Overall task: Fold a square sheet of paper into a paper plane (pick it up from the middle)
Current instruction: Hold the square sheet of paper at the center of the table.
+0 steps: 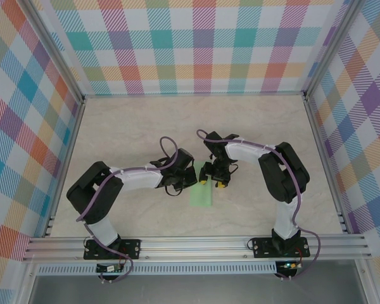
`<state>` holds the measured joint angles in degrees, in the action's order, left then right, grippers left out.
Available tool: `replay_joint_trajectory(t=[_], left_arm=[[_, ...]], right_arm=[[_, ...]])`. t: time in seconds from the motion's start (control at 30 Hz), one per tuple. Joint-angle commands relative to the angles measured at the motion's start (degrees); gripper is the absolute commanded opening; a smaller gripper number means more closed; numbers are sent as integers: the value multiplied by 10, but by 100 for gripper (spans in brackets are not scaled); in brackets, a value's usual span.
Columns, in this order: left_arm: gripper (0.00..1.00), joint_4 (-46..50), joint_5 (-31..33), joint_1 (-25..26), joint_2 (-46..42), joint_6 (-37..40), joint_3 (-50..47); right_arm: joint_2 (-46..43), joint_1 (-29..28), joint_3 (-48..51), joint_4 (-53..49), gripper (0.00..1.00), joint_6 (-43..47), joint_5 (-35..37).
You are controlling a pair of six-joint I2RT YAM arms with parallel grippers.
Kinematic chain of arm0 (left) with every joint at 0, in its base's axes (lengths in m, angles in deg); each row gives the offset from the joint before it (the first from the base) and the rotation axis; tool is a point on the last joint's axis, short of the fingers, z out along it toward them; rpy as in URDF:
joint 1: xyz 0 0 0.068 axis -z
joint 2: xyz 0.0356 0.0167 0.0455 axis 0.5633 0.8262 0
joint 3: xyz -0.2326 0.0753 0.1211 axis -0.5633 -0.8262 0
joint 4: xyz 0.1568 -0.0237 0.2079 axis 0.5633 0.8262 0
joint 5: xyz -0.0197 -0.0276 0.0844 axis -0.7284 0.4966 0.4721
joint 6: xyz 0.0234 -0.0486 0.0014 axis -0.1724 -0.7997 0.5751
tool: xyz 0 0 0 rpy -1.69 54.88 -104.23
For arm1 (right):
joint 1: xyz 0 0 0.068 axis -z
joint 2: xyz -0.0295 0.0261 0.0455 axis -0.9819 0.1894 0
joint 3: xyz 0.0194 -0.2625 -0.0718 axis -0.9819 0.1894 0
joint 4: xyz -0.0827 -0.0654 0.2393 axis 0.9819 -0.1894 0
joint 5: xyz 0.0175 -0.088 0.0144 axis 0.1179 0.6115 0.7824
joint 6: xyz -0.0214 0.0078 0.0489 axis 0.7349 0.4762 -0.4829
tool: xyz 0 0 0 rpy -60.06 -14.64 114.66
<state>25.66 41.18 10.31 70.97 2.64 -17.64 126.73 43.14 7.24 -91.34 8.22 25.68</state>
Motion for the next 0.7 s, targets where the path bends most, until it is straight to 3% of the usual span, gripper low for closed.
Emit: replay_joint_trajectory(t=[0.0, 0.4, 0.67], left_arm=[[0, 1, -2, 9, 14, 4, 9], [0, 13, 9, 12, 28, 2, -14], [0, 18, 16, 12, 28, 6, -20]], right_arm=[[58, -4, 40, 20, 64, 3, 44], [45, -4, 31, 26, 64, 4, 26], [-57, 0, 6, 48, 71, 24, 2]])
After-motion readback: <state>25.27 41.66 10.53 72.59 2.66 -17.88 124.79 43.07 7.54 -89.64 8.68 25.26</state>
